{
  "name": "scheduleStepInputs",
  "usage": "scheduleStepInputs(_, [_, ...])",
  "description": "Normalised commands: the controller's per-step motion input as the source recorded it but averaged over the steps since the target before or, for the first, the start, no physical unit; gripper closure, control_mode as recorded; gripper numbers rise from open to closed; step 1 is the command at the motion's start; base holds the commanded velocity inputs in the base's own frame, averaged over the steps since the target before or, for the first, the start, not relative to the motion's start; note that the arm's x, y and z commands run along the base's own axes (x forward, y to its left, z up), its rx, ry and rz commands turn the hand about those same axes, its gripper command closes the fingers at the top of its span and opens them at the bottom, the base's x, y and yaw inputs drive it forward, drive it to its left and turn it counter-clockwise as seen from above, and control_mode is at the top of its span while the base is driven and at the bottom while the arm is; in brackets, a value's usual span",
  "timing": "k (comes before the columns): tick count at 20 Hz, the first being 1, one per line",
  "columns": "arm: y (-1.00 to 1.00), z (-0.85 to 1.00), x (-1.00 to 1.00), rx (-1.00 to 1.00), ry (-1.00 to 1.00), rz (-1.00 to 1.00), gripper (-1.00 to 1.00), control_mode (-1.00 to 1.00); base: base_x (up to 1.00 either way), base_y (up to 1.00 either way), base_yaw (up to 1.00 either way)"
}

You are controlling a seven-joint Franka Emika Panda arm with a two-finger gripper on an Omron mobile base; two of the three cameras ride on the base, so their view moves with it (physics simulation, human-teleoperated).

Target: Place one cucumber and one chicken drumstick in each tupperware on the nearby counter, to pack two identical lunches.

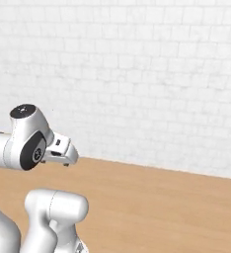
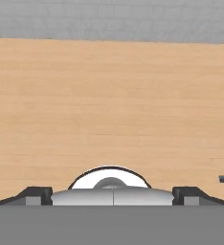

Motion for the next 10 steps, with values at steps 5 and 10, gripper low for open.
scheduleStepInputs(5, [0.0, 0.0, 0.0, 0.0, 0.0, 0.0, -1.0, 1.0, 0.95, 0.41, -0.64])
scheduleStepInputs(10, [0.0, 0.0, 0.0, 0.0, 0.0, 0.0, -1.0, 1.0, 0.65, 0.0, -0.71])
